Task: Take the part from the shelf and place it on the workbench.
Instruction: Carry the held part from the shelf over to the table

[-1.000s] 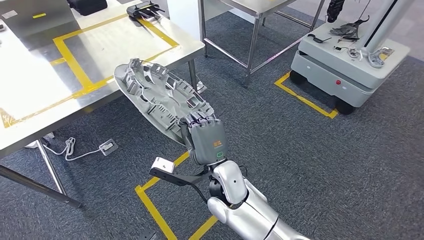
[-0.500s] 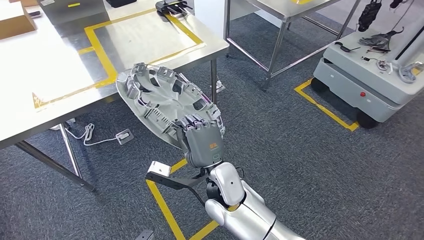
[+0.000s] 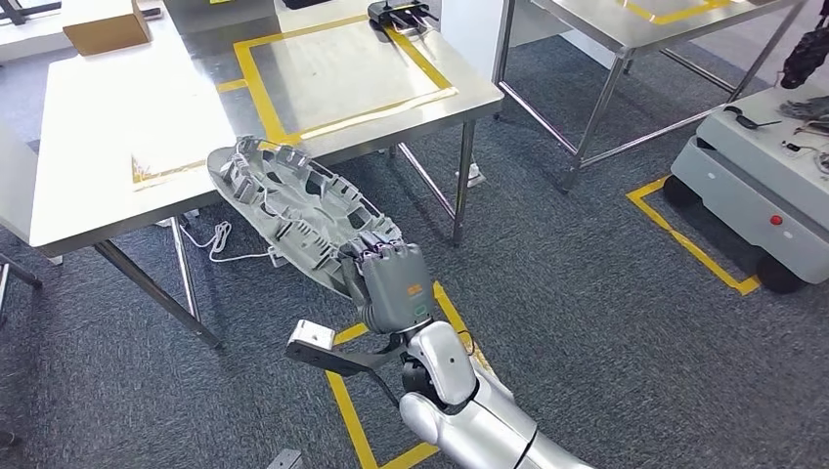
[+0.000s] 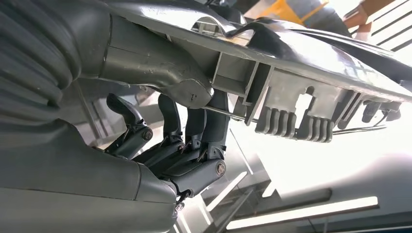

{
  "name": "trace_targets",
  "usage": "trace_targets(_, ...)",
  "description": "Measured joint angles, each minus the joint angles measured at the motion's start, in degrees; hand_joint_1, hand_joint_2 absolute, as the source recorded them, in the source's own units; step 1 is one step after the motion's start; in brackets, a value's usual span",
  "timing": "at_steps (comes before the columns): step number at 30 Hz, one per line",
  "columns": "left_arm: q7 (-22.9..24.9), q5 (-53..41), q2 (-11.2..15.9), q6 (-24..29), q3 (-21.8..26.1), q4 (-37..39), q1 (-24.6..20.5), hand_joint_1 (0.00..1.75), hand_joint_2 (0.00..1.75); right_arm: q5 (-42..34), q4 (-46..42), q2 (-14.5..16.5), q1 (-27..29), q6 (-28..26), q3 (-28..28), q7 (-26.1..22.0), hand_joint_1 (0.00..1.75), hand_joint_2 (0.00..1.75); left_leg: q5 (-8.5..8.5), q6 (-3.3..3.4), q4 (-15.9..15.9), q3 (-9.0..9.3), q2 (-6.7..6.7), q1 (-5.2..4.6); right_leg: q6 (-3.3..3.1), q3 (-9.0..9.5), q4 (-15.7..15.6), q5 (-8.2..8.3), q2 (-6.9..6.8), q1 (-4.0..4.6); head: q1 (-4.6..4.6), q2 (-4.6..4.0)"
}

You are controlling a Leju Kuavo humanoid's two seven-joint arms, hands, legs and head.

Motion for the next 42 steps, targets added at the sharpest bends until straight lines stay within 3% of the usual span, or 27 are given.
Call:
trace_targets(11,0.48,0.14,0.27,0.0,0.0,0.02,0.03,0.0,1.75,-0.77,0.86,0.25,-0.32,0.99,0.25,-0.45,1.75,1.75,0.69,-1.21,-0.94,0.11,0.08,0.18,-0.75,-0.23,0.03,0.31,0.05,0.23,0.01,0.01)
trace_targets(18,1.04,0.28,0.27,0.0,-0.01,0.02,0.03,0.0,1.75,-0.54,1.63,0.33,-1.08,1.06,0.53,-0.35,1.75,1.75,0.68,-1.25,-0.84,0.01,0.08,0.14,-0.74,-0.22,0.01,0.31,0.05,0.19,0.01,0.01)
trace_targets(26,1.25,0.28,0.28,0.0,-0.02,0.01,0.03,0.0,1.75,0.37,2.09,0.43,-1.15,0.58,0.67,0.4,1.75,1.75,0.57,-1.09,-0.52,-0.16,0.09,0.05,-0.62,-0.2,-0.13,0.37,0.05,0.04,0.02,0.0)
trace_targets(30,0.85,0.42,0.3,0.0,0.0,-0.01,0.1,0.0,1.75,2.55,2.49,0.8,-0.91,-0.8,0.68,1.97,1.75,1.75,0.77,0.1,-1.21,0.19,0.22,0.04,0.08,-0.09,-0.46,0.57,-0.07,-0.08,0.0,0.0)
trace_targets(32,0.65,0.46,0.25,0.0,0.01,-0.01,0.13,0.0,1.75,2.8,2.54,0.98,-0.81,-1.04,0.69,2.15,1.75,1.75,1.49,0.4,-2.66,1.03,0.33,0.55,0.45,-1.0,1.81,-0.98,-0.45,0.19,0.09,0.0)
trace_targets(35,0.45,0.53,0.22,0.0,-0.01,0.01,0.25,0.0,1.75,2.96,2.56,0.96,-0.61,-1.09,0.72,2.17,1.75,1.75,1.78,0.49,-3.14,1.27,0.32,0.96,1.18,-5.29,11.18,-6.03,-0.71,-0.11,0.26,0.0)
trace_targets(36,0.41,0.54,0.21,0.0,-0.01,0.01,0.33,0.0,1.75,2.95,2.56,0.93,-0.45,-1.07,0.72,2.14,1.75,1.75,1.73,0.39,-3.03,1.18,0.27,1.08,1.49,-6.27,13.3,-6.69,-0.72,-0.37,0.27,0.0)
trace_targets(37,0.38,0.54,0.21,0.0,-0.01,0.02,0.41,0.0,1.75,2.87,2.56,0.91,-0.27,-1.02,0.72,2.04,1.75,1.75,1.63,0.17,-2.82,1.06,0.19,1.3,1.84,-6.3,13.52,-6.26,-0.73,-0.68,0.27,0.0)
trace_targets(40,0.27,0.54,0.22,0.0,-0.01,0.01,0.48,0.0,1.75,2.13,2.59,0.88,0.06,-0.86,0.73,1.45,1.75,1.75,0.79,-1.35,-1.08,0.25,-0.32,2.09,3.19,-1.64,4.75,-1.84,-0.22,-1.72,0.43,0.01)
trace_targets(42,0.27,0.55,0.28,0.0,-0.01,0.0,0.48,0.0,1.75,1.82,2.66,0.93,0.15,-0.82,0.74,1.14,1.75,1.75,0.15,-2.53,0.23,-0.48,-0.58,2.03,2.7,-0.12,1.62,-1.13,0.55,-1.98,0.59,0.01)
